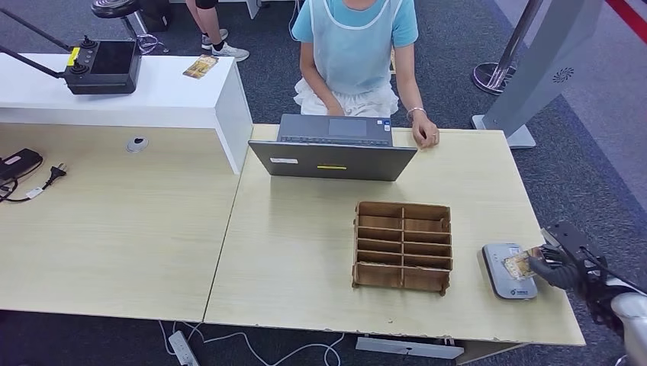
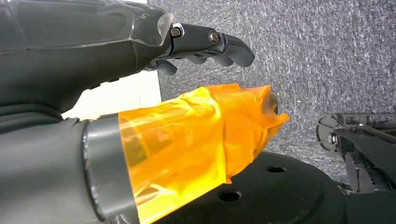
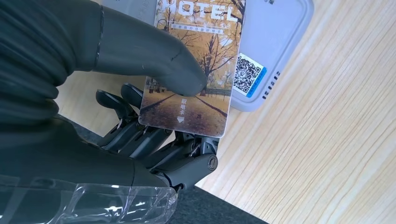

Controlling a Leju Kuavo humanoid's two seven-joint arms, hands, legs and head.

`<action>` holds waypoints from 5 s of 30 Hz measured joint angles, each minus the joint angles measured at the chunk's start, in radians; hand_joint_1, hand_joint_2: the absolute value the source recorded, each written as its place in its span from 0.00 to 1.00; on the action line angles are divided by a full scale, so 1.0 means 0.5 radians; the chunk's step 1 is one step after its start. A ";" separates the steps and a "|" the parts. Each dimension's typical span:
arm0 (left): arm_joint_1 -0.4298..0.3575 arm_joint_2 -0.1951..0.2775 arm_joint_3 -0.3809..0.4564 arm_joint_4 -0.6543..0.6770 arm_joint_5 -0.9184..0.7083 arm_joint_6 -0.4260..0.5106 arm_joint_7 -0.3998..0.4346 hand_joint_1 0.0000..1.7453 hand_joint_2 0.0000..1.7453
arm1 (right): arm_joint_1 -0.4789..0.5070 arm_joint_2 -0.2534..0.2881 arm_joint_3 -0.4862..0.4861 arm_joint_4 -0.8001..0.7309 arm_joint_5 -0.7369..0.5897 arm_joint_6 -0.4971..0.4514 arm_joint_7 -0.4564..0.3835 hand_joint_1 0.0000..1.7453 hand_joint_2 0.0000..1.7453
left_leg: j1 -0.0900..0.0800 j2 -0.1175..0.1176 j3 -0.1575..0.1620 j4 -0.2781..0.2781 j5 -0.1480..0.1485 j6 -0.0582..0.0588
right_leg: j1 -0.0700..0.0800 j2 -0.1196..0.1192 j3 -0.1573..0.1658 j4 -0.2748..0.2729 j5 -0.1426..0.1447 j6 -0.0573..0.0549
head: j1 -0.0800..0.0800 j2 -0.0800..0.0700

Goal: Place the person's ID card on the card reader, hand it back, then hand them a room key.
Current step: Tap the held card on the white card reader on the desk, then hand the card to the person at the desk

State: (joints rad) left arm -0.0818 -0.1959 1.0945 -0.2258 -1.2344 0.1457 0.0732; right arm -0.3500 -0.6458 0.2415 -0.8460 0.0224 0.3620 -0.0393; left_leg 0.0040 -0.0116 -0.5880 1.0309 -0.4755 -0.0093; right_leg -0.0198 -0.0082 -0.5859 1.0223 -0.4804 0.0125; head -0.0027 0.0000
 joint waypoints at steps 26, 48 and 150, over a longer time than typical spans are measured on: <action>0.007 0.001 0.005 0.000 0.064 0.000 -0.035 0.00 0.00 | 0.223 -0.102 -0.541 -0.586 -0.349 0.277 -0.175 1.00 1.00 | -0.001 0.000 0.001 0.000 -0.001 0.001 | -0.001 0.001 0.000 0.000 0.000 0.000 | 0.000 0.000; 0.004 -0.006 0.006 0.000 0.063 -0.007 -0.036 0.00 0.00 | -0.270 0.144 -0.369 -1.058 0.003 -0.027 -0.308 1.00 1.00 | -0.001 0.000 -0.001 0.000 0.001 0.000 | -0.001 0.001 0.000 0.002 0.000 0.000 | 0.000 0.000; -0.015 -0.022 -0.060 0.000 -0.083 -0.057 0.024 0.00 0.00 | -1.760 0.981 0.587 0.481 2.019 -0.850 0.441 0.00 1.00 | 0.001 0.000 0.000 0.000 0.006 -0.005 | 0.001 0.002 -0.002 0.003 0.002 -0.003 | 0.001 0.000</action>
State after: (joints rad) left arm -0.0894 -0.2070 1.0643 -0.2258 -1.2759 0.1174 0.0852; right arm -1.2298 -0.1552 0.5351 -0.6055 1.0318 -0.0631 0.1814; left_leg 0.0046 -0.0114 -0.5881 1.0308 -0.4727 -0.0118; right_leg -0.0192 -0.0072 -0.5869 1.0238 -0.4792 0.0111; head -0.0023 0.0000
